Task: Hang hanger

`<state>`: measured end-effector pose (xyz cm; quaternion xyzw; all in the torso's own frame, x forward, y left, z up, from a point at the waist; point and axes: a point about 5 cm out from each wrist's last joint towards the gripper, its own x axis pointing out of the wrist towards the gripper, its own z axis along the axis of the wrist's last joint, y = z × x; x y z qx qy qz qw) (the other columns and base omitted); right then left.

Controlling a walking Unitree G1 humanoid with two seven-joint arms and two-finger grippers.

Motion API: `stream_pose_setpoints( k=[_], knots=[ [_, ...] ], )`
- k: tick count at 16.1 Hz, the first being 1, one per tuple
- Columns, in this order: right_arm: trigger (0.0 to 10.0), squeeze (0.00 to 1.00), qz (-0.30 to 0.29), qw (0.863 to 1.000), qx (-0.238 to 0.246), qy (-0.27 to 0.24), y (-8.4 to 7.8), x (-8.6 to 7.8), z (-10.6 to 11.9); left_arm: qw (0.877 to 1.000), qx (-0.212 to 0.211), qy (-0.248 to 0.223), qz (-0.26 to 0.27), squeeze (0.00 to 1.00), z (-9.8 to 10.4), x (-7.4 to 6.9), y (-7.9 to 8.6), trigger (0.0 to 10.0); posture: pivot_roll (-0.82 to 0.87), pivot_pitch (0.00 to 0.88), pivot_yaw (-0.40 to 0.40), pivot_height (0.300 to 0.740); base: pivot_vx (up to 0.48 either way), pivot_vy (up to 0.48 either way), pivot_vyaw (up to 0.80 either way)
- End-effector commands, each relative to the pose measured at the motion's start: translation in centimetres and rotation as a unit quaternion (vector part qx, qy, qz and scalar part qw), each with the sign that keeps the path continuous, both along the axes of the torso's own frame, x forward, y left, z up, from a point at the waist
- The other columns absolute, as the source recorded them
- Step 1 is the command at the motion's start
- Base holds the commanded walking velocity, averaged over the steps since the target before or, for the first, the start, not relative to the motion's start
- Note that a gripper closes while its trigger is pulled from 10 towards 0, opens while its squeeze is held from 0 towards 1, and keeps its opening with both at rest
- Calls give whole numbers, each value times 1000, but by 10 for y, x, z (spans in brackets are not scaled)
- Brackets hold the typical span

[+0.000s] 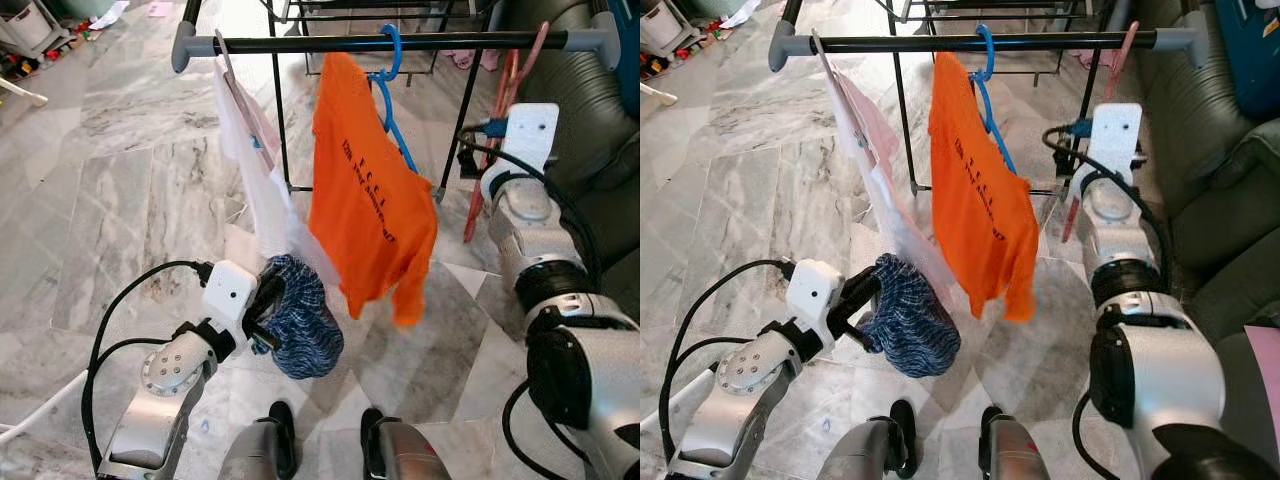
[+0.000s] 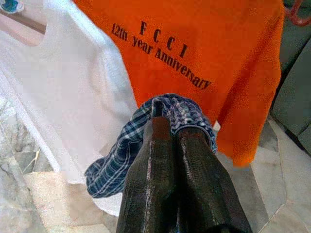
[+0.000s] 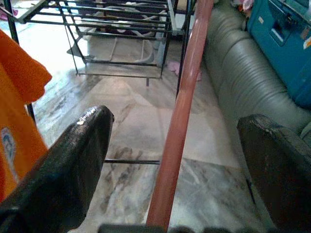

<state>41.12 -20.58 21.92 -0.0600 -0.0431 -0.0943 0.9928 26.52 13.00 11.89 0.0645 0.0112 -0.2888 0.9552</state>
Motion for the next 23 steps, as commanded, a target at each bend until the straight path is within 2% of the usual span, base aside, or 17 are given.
stream_pose_setpoints(
  k=[1,2,3,4,6,7,9,10,11,13,17,21,22,23],
  knots=[
    [10000,0,-11,1000,-5,11,-2,0,-2,1000,3,7,4,0,-3,-2,1,10000,116,307,72,740,0,0,0],
    [10000,0,-17,1000,-6,17,-3,1,-1,1000,3,8,4,0,-3,-2,0,10000,116,304,70,740,0,0,0],
    [7922,0,-17,999,-6,27,-3,2,-2,1000,4,8,5,0,-3,-1,-1,10000,118,302,67,740,0,0,0],
    [3255,0,-16,999,-6,33,-2,2,-3,1000,4,9,6,0,-4,-2,-1,10000,119,302,67,740,0,0,0],
    [2392,0,-19,999,-1,40,-2,2,-6,1000,5,10,7,0,-5,-2,0,10000,119,300,65,740,0,0,0],
    [3451,0,-19,999,-2,42,-2,2,-6,1000,5,11,8,0,-5,-3,0,10000,119,298,64,740,0,0,0],
    [3765,0,-27,998,-10,56,-5,2,-9,1000,5,13,8,0,-6,-3,-1,10000,118,295,65,740,0,0,0],
    [2941,0,-34,997,-11,64,-8,1,-11,1000,5,13,7,0,-6,-2,-2,10000,116,294,62,740,0,0,0],
    [10000,0,-59,995,-29,77,-16,-1,-13,1000,5,14,7,0,-6,-2,-2,10000,113,292,63,740,0,0,0],
    [10000,0,-60,995,-22,74,-18,-1,-13,1000,5,14,7,0,-7,-1,-3,10000,111,292,65,740,0,0,0],
    [10000,0,-60,995,-38,70,-19,-1,-10,1000,7,16,3,0,-7,0,-4,10000,105,287,70,740,0,0,0],
    [10000,0,-32,997,-36,54,-8,4,2,1000,8,17,2,0,-8,1,-5,10000,104,285,71,740,0,0,0],
    [10000,322,-28,998,-37,51,-5,4,3,1000,7,17,2,0,-8,1,-5,10000,108,283,69,740,0,0,0],
    [10000,1000,-26,998,-38,51,-3,5,3,1000,7,17,3,0,-8,1,-5,10000,108,283,69,740,0,0,0]
  ],
)
